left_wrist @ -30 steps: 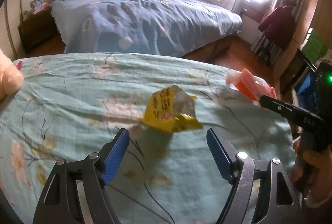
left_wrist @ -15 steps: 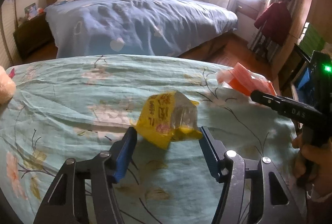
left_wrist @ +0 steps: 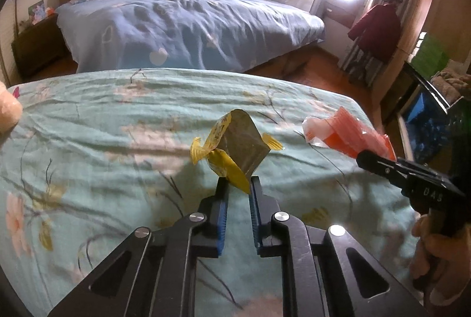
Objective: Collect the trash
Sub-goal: 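Grasp the yellow snack wrapper with the left tool while the right tool grasps the pink-red plastic bag, then carry the yellow wrapper and pink-red plastic bag over the bin with both tools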
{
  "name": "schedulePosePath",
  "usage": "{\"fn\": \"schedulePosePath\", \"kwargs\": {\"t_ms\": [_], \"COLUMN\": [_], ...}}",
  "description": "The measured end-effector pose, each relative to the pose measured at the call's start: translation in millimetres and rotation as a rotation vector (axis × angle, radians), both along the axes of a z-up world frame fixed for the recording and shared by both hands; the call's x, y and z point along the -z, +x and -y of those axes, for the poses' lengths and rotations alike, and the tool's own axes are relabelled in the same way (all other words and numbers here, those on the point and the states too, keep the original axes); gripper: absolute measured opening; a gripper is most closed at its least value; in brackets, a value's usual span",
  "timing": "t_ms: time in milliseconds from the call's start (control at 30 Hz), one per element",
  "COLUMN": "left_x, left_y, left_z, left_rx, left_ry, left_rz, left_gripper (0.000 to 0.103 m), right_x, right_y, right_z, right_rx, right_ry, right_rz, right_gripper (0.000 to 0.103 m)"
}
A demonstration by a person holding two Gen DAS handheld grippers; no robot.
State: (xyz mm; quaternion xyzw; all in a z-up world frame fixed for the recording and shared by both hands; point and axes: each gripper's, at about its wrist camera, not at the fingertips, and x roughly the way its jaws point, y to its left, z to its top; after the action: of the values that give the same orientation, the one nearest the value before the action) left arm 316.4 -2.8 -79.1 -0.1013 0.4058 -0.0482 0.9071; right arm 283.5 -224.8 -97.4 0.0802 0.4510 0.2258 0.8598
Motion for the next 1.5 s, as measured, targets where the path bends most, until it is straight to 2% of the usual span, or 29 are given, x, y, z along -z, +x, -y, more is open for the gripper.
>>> {"fn": "schedulePosePath", "kwargs": {"t_ms": [100,433,633,1133,1500], "left_x": [-2,-15,-19,-31,-36], "left_y": [-17,-64,-85,-118,-128], "left_z": [4,17,36,85,116], "left_rx": [0.018,0.064,0.115,0.204,0.263], "left_ry": [-0.008,-0.040,-0.034,0.010,0.035], "left_rz": [0.006,0.039,0.043,0.057,0.063], "left_gripper": [0.008,0.006,0.006,0.006,0.006], "right_x": [-2,-23,-20,-29,-32], "right_y": [-20,-85,-114,-161,-180], "right_z": [6,20,36,86,109], "right_rx": [0.034,0.086,0.138,0.247,0.291], "right_ry": [0.018,0.057,0.066,0.100,0.103], "right_rz": [-0.004,0.025,0.018,0.045,0.054], "right_gripper": [0.045,0.045,0.045,0.045,0.045]}}
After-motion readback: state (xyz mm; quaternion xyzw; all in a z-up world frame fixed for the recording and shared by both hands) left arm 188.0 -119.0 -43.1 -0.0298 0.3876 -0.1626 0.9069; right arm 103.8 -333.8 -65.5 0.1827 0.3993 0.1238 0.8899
